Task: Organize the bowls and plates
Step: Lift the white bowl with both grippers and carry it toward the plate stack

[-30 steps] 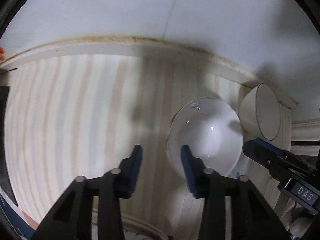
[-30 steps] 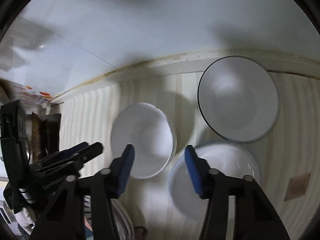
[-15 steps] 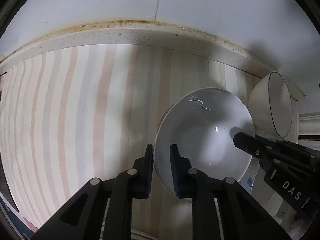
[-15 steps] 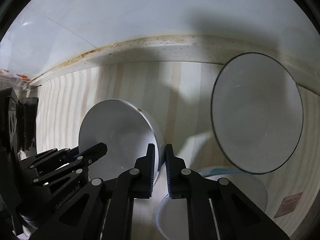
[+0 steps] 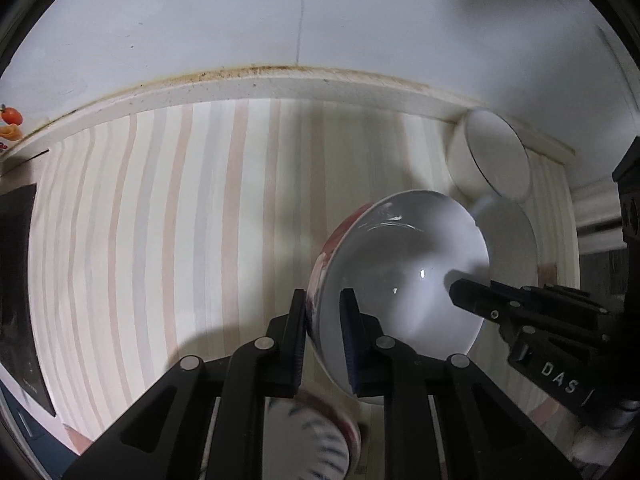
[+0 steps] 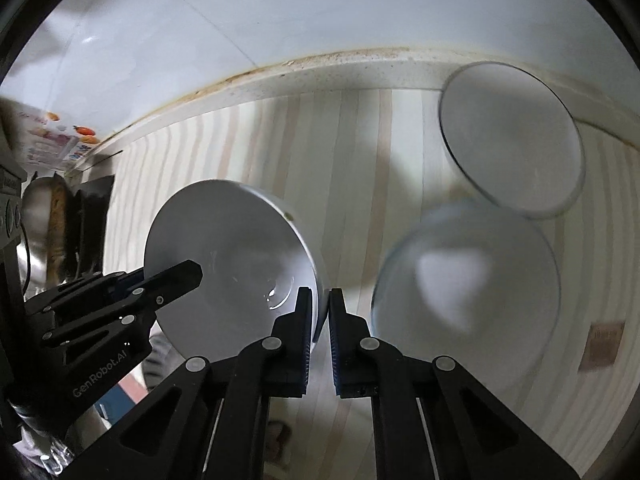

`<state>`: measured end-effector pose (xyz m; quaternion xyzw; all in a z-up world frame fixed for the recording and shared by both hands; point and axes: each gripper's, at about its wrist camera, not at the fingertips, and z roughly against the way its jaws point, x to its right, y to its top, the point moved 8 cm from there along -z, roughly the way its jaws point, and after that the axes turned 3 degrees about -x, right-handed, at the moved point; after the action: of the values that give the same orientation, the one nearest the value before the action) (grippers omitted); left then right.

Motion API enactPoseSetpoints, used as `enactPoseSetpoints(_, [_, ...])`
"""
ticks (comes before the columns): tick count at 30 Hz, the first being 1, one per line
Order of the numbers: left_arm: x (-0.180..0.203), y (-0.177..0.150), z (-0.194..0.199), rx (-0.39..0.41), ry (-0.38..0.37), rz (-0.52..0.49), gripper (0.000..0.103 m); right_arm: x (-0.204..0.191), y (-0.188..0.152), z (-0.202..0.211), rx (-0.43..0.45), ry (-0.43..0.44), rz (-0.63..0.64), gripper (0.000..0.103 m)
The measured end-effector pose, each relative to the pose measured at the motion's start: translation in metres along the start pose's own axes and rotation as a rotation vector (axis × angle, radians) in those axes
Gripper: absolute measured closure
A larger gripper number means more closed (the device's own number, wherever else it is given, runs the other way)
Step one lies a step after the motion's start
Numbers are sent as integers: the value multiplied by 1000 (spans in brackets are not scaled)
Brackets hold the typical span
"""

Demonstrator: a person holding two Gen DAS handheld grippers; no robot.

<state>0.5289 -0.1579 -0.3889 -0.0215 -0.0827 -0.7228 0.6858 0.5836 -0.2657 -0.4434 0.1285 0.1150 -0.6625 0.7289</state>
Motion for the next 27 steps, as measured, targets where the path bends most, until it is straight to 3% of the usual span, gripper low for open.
enactPoseSetpoints(11, [41,-64,13,6,-35,-75,89,13,-91,33,25,7,-46,93])
enactPoseSetpoints(18, [68,-96,-7,-47,-74,-103,89,48,-145,35,11,1,-94,93])
enactPoseSetpoints(27, [92,-119,-44,-114,-64,-154,89,91,-192,11,-29,-5,-174,93])
